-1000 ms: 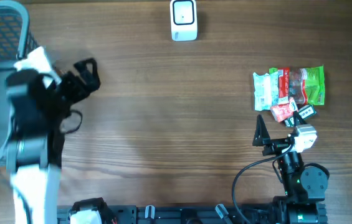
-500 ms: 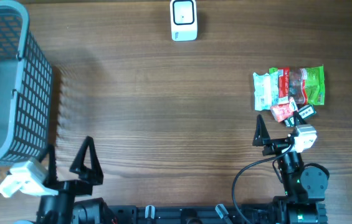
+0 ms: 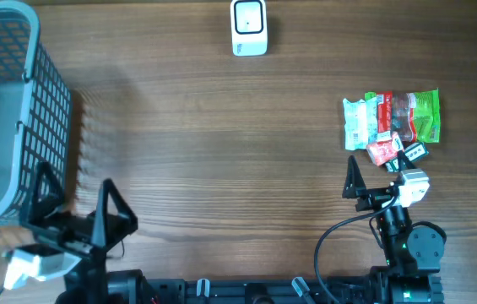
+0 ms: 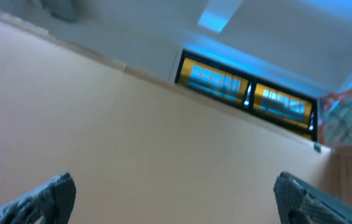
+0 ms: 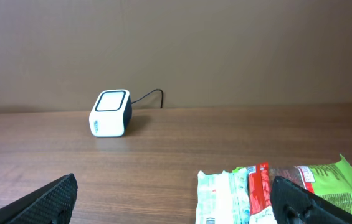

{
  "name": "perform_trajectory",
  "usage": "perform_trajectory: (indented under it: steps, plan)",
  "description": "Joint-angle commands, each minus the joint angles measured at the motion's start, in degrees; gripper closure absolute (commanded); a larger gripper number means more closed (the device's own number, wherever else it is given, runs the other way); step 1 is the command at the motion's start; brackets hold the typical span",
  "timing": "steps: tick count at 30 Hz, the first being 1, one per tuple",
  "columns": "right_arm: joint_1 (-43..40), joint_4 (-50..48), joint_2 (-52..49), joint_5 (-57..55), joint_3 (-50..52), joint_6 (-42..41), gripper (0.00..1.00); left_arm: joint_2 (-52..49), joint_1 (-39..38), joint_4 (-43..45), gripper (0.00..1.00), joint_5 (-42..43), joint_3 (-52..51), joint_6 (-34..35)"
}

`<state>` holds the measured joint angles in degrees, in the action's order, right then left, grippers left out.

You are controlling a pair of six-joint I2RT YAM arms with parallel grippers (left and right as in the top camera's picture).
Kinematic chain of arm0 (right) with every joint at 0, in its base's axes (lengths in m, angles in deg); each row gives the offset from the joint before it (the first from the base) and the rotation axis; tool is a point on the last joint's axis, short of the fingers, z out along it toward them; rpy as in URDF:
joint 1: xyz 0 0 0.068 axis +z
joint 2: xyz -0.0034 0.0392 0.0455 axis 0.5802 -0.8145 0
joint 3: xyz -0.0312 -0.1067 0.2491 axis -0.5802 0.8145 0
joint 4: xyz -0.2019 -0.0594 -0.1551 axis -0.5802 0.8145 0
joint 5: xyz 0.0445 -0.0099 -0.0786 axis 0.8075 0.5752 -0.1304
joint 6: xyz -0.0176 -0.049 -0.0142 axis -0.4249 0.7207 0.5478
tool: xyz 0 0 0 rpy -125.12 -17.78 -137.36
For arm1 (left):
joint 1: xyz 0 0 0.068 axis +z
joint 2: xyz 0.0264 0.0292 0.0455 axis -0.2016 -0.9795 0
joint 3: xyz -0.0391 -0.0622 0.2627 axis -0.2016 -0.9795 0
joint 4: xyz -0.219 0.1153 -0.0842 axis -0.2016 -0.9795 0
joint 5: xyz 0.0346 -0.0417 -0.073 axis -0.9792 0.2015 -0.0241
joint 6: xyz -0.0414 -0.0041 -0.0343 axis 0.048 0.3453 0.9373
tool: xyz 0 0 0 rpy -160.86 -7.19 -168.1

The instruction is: Scan the item barcode

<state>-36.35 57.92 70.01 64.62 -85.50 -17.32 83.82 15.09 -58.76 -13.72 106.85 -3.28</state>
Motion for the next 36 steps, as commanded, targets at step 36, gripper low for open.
perform_trajectory:
  steps: [36]
  plan:
    - [0.39,-0.31,0.39,0.92,0.07,0.37,0.00,0.31,-0.26,-31.21,0.00,-4.22,-16.68,-25.81]
